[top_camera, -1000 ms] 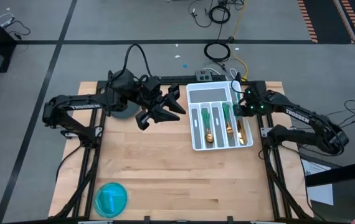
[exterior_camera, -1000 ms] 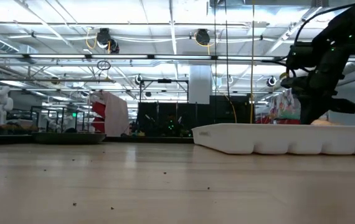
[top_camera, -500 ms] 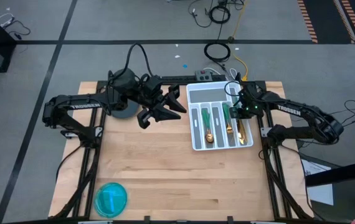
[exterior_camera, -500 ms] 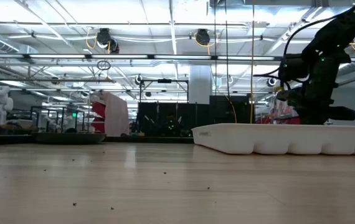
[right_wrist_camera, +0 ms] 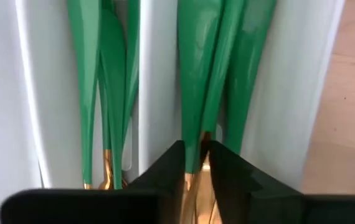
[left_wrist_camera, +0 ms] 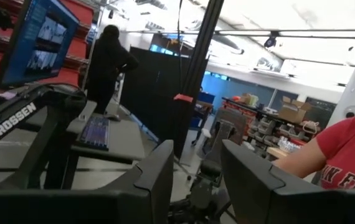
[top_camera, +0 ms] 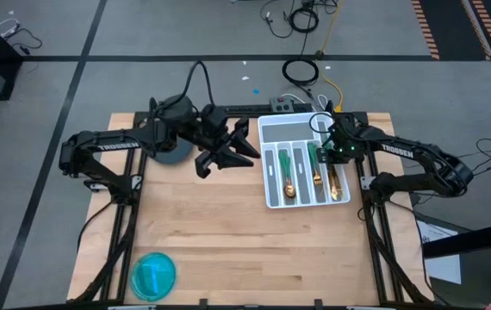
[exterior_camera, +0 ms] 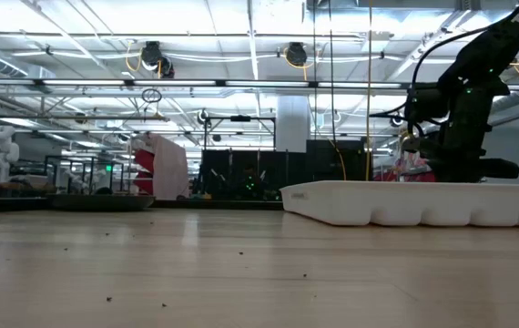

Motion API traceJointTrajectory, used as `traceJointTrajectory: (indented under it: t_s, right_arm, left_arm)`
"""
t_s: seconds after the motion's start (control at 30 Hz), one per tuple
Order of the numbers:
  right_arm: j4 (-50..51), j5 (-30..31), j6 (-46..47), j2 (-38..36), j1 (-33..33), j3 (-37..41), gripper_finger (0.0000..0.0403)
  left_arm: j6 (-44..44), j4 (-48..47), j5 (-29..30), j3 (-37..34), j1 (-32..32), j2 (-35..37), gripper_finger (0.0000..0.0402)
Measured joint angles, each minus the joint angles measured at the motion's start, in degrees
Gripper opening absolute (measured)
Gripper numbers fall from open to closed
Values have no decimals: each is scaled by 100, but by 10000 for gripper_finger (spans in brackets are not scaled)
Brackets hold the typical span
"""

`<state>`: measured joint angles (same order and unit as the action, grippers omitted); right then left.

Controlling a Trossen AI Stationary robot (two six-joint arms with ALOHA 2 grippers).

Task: Sort silverware
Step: Put the green knife into the silverware tray, then adjust the silverware tray

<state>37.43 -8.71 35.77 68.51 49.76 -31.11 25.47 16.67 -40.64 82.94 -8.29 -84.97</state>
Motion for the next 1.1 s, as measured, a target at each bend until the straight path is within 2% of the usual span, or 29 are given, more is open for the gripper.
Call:
traceJointTrajectory:
  t_s: [0.2,0.33,0.43,0.5,0.63,0.73,1.0,1.1]
  right_arm:
    - [3,-61,-80,-28,0,0,106]
    - [93,-143,-139,-248,4,-94,125]
    - [114,-209,-219,-503,1,-335,127]
    - [232,-228,-275,-656,-3,-509,124]
    - [508,-197,-370,-924,2,-934,119]
    - [643,-195,-387,-1138,0,-1260,116]
    - [657,-164,-436,-1858,0,-2441,116]
    - [932,-17,-576,-2178,0,-2897,116]
  left_arm:
    - [-214,-423,133,-2,0,3,138]
    - [-741,-1311,851,-1,0,8,138]
    - [-1188,-2048,1700,-2,0,7,138]
    - [-1424,-2550,2495,-2,2,-34,138]
    - [-1391,-3276,4176,-2,-6,-272,138]
    - [-1335,-3424,4921,-1,-38,-594,138]
    - [-583,-3400,4952,-2,-402,-1990,138]
    - [-250,-3736,5251,-3,-569,-2355,138]
